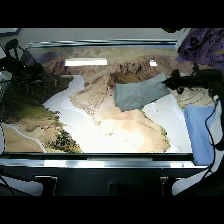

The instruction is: Fold the clothes and pants, and hang the long-sleeved shirts on hangers.

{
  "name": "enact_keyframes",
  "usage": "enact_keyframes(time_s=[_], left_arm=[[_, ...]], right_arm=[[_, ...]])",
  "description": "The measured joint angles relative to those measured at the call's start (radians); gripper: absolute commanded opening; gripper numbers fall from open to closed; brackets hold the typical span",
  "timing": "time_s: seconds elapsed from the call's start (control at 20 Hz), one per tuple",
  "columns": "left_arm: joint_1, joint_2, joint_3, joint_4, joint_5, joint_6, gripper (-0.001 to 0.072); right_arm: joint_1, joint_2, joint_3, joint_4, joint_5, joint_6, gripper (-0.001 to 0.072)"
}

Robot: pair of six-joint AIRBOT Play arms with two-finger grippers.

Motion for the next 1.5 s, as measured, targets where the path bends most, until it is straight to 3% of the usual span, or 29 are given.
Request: enact_keyframes(time_s=[0.4,0.85,1.15,1.5], left_arm=[[0.000,0.000,0.000,0.000,-0.025,0.000,0.0019],[0.000,0.000,0.000,0.000,-0.083,0.000,0.0019],[0.000,0.000,0.000,0.000,-0.106,0.000,0.0019],[0.000,0.000,0.000,0.000,-0.111,0.000,0.0019]], right_arm=[[-0.256,0.080,0.099,-0.046,0.051,0.100,0.0025],[-0.346,0.304,0.106,-0.386,0.023,0.373,0.0025],[-0.351,0.403,0.107,-0.613,-0.118,0.522,0.0025],[-0.339,0.428,0.104,-0.842,-0.341,0.623,0.0027]])
